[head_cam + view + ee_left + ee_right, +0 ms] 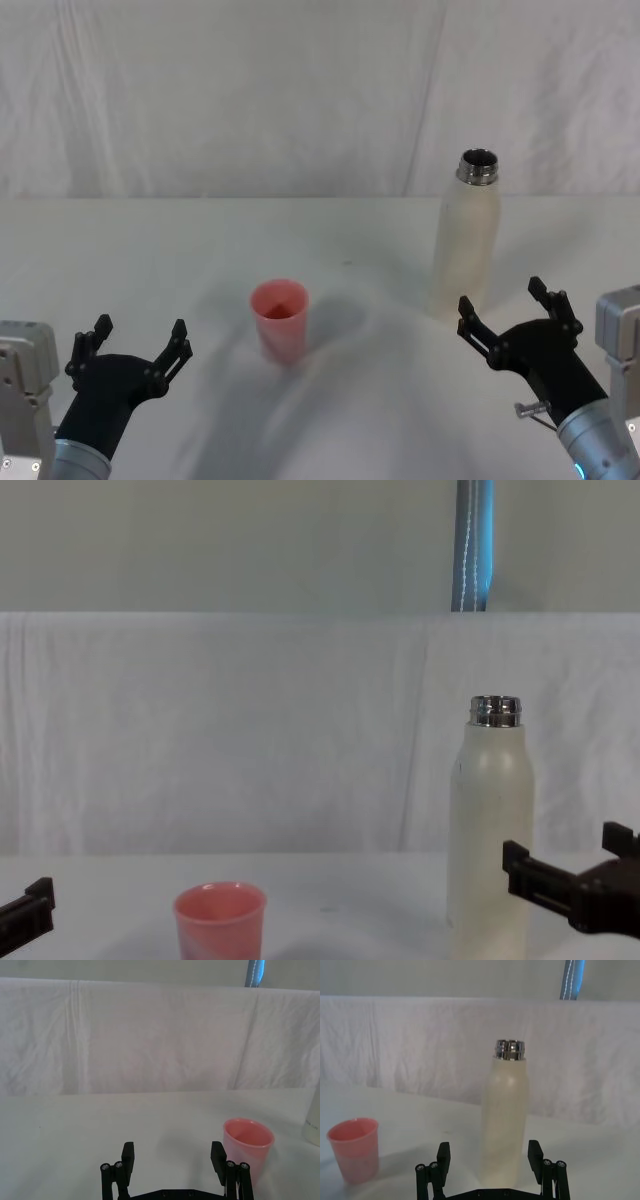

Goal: Grasp the thermos with one hand and pour water into the cup lid.

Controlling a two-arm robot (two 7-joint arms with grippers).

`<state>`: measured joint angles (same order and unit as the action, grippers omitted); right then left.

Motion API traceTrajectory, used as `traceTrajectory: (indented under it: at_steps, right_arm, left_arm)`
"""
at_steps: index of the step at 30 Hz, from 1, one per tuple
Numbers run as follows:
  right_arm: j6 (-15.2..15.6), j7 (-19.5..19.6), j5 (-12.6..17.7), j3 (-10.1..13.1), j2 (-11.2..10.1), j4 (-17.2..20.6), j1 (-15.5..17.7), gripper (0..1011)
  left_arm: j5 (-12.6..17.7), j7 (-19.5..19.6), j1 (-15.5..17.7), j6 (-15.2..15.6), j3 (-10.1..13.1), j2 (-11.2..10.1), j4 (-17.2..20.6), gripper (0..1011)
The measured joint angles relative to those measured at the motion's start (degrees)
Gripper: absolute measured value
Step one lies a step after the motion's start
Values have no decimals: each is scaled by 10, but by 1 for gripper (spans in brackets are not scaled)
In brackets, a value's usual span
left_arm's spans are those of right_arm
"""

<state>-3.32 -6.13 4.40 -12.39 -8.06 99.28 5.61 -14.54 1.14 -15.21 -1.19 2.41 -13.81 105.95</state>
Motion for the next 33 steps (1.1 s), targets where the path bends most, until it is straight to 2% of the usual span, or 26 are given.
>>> traceTrajectory:
  at_steps: [10,19,26,33]
  right_arm:
    - [9,-20,11,12,13,-23,-47,1002]
    - [14,-28,18,13,19,-41,-78,1002]
    - [17,-30,26,13,26,-71,-106,1002]
    - [4,-26,21,11,31,-110,-134,1002]
  left_arm:
    - [0,0,0,0,0,0,0,1001]
    - [0,0,0,0,0,0,0,1001]
    - [0,0,0,0,0,0,0,1001]
    - [0,0,0,0,0,0,0,1001]
